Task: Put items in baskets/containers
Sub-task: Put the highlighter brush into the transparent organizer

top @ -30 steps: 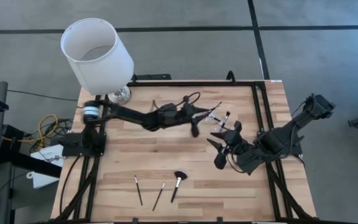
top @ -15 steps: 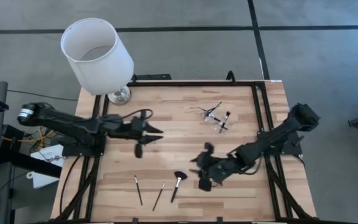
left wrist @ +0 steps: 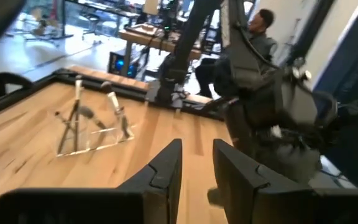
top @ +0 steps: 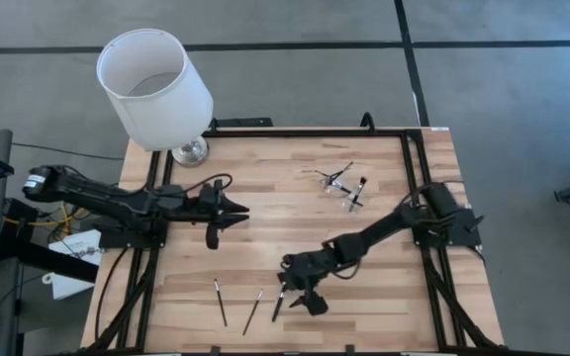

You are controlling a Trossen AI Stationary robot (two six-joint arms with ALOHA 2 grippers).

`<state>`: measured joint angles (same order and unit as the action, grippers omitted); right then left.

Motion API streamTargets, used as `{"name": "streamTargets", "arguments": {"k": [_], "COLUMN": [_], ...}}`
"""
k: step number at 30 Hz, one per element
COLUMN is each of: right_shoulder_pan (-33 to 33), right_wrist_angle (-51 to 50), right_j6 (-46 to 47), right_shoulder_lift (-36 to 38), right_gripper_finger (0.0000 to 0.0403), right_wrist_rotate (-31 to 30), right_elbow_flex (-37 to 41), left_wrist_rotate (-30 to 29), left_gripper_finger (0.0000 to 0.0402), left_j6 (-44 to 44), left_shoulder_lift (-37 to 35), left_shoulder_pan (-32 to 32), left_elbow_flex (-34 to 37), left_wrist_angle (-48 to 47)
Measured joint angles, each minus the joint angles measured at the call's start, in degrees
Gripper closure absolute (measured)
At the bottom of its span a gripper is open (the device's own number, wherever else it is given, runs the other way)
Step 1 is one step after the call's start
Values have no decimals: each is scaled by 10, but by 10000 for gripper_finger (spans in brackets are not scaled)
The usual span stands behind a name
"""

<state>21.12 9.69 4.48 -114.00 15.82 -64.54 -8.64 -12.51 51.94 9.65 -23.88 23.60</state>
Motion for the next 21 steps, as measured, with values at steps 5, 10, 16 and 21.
{"name": "streamTargets", "arguments": {"k": [5, 10, 16, 21], "right_shoulder_pan": [-31, -56, -70, -66], "right_wrist_angle": [59, 73, 37, 24], "right_j6": [-51, -102, -168, -226], "right_shoulder_lift": [-63, -82, -81, -92], "right_gripper_finger": [188, 196, 204, 239], "right_wrist_rotate": [61, 71, 72, 70], "right_elbow_flex": [0, 0, -3, -3], "left_wrist_rotate": [-33, -34, -34, -34], "left_gripper_finger": [314, 314, 314, 314], "left_j6": [0, 0, 0, 0], "left_shoulder_lift": [12, 12, 12, 12], "left_shoulder_pan": [0, 0, 0, 0], "left_elbow_flex": [0, 0, 0, 0], "left_wrist_angle": [9, 9, 9, 9]}}
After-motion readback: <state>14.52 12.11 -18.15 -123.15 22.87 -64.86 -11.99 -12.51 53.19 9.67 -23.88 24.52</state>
